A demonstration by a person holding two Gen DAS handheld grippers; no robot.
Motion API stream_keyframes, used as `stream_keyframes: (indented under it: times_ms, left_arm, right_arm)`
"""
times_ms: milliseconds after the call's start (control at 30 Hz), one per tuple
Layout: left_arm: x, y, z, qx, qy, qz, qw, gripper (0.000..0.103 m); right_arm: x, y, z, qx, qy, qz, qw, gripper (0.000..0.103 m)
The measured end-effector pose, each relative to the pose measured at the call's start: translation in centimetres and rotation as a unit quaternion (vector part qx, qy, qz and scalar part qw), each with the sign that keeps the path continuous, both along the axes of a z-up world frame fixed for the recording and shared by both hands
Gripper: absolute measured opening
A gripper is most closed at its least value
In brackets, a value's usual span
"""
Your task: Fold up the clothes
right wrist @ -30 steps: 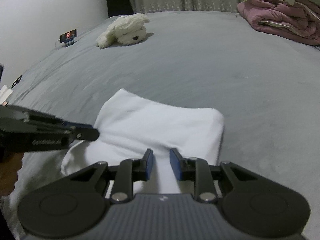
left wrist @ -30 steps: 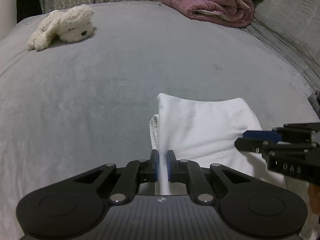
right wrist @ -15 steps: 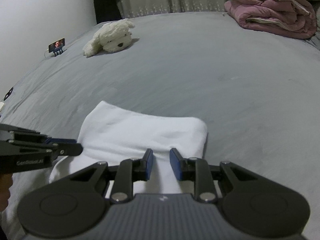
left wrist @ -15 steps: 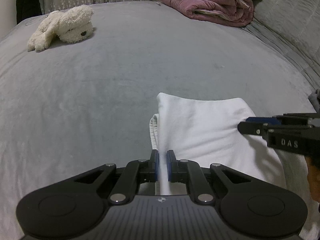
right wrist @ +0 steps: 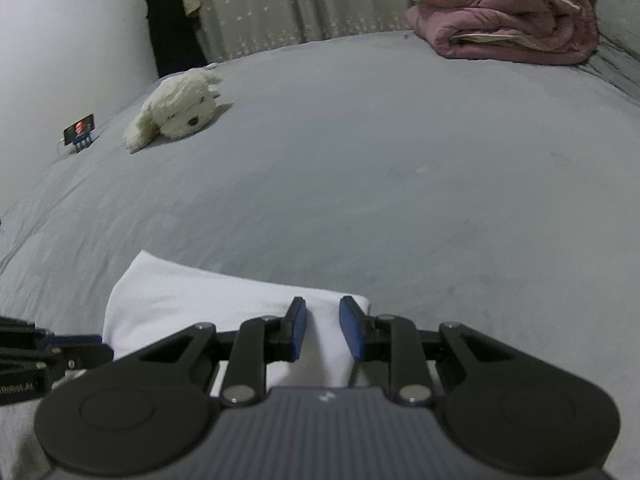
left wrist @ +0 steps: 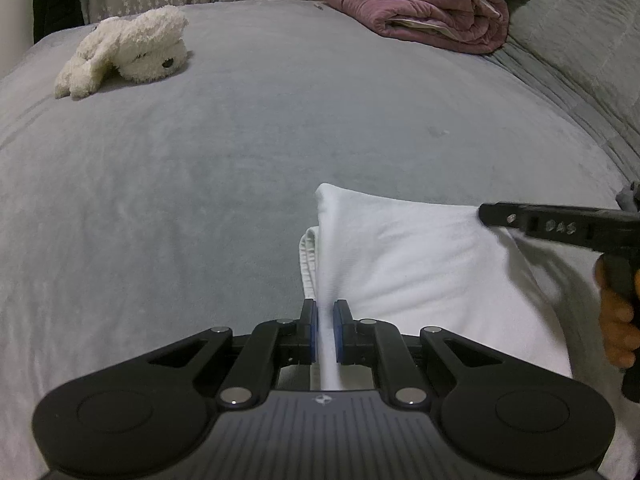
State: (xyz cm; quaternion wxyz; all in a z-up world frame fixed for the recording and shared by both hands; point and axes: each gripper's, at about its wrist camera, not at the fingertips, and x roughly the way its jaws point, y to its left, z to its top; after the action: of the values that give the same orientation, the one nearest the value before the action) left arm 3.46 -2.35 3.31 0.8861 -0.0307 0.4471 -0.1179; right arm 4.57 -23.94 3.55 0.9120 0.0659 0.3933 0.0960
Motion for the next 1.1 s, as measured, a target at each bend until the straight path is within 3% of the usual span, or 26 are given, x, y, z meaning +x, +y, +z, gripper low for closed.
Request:
stream_keyframes:
  times_ms: [267, 367, 533, 633, 700, 767, 867, 1000, 1100]
  left_arm:
    - [0.8, 2.0, 0.6, -0.053, 0.016, 0.031, 0.998, 0.01]
    - [1.2, 3.3, 0.7, -0.077, 0.025, 0.056, 0.9951, 0.01]
    - [1.9, 4.7, 0.4, -0.108, 0.047, 0.082, 0.9896, 0.01]
    - [2.3, 5.6, 0.3, -0.127, 0.061, 0.098, 0.9852, 0.01]
    - [2.5, 6.1, 0.2, -0.14, 0.07, 0.108, 0.9818, 0.01]
    - [2.6, 6.6, 0.1, -0.143, 0.078, 0.117, 0.9797, 0.01]
    - [2.6, 7.3, 0.2, -0.142, 0.084, 0.128, 0.9781, 0.01]
    - [2.7, 7.9, 0.1, -0.142, 0.092, 0.139, 0.9758, 0.01]
    - [2.7, 8.1, 0.0, -0.147, 0.096, 0.141, 0.9743, 0.01]
  right_arm:
    - [-1.1, -2.2, 1.8, 0.024, 0.01, -0.035, 0.999, 0.028]
    - [-2.0, -1.4, 2.1, 0.027, 0.009, -0.013, 0.999, 0.029]
    - [-4.9, 3.5, 2.8, -0.007, -0.029, 0.084, 0.996, 0.038]
    - [-6.8, 7.4, 2.6, -0.052, -0.052, 0.147, 0.986, 0.041]
    - [-8.1, 9.9, 2.3, -0.078, -0.067, 0.184, 0.978, 0.045]
    - [-9.3, 12.2, 1.7, -0.101, -0.082, 0.215, 0.968, 0.057]
    - [-11.1, 15.2, 1.0, -0.133, -0.103, 0.259, 0.951, 0.061]
    - [-12.2, 17.9, -0.7, -0.208, -0.128, 0.273, 0.93, 0.067]
    - [-12.1, 18.5, -1.5, -0.236, -0.137, 0.269, 0.924, 0.067]
